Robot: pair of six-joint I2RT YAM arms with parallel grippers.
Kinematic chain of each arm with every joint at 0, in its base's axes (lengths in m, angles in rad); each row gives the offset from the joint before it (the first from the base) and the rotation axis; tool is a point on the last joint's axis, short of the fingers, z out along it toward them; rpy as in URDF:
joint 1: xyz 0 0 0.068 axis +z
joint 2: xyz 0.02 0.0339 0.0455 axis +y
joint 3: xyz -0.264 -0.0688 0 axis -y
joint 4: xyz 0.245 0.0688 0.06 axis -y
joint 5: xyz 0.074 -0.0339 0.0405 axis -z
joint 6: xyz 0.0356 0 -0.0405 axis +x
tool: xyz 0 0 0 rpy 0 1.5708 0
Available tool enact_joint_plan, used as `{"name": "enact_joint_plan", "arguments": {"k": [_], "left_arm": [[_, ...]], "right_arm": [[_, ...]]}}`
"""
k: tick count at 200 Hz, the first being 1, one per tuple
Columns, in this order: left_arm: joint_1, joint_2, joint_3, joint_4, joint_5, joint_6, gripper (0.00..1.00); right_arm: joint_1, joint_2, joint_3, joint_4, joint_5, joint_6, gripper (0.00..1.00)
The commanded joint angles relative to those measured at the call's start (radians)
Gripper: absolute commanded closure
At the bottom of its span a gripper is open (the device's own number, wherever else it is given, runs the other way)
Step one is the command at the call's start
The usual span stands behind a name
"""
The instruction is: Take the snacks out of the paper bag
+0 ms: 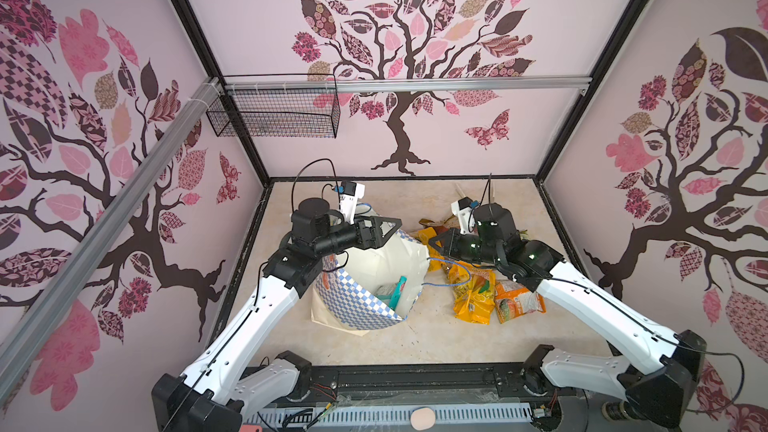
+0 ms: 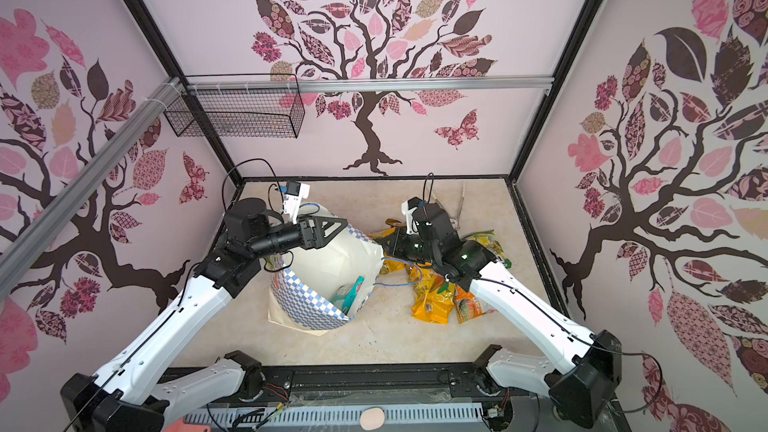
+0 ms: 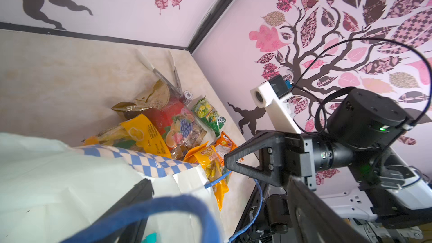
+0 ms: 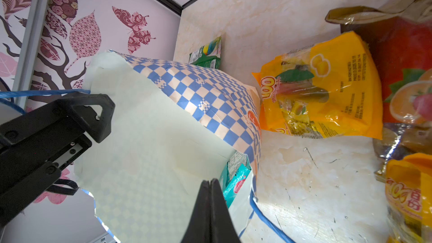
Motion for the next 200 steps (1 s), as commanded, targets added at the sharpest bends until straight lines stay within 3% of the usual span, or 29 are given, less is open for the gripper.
{"name": "enact_joint_plan", "arguments": {"k": [1,14,33,66,108,124,139,162,200], "left_arm": [[-0.036,0.008,0.069,0.011,0.017,-0.009,0.08],[-0.087,0.008,0.101,-0.038,-0.028,0.062,0.08],[-0.156,0.016,0.168,-0.129,-0.097,0.172,0.08],[-0.162,0.016,0.32,-0.317,-0.308,0.258,0.09],[-0.158,0.072,0.48,-0.745,-0.771,0.453,0.11],[-0.137,0.086,0.463,-0.858,-0.772,0.487,0.09],[-0.103,0.089,0.415,-0.903,-0.683,0.487,0.08],[-0.048,0.067,0.321,-0.901,-0.645,0.447,0.08],[0.049,0.012,0.224,-0.861,-0.647,0.41,0.13]], "right_arm": [[0.003,-0.026,0.062,-0.007,0.04,-0.032,1.0],[0.003,-0.016,0.069,-0.009,0.028,-0.044,1.0],[0.008,0.018,0.083,-0.001,-0.046,-0.06,0.91],[0.115,0.081,0.099,0.033,-0.073,-0.092,0.81],[0.257,0.231,0.139,0.043,-0.067,-0.146,0.72],[0.308,0.313,0.203,0.002,-0.065,-0.191,0.66],[0.332,0.381,0.241,-0.017,-0.07,-0.22,0.61],[0.335,0.458,0.255,-0.019,-0.087,-0.229,0.59],[0.357,0.515,0.26,-0.059,0.003,-0.294,0.49]]}}
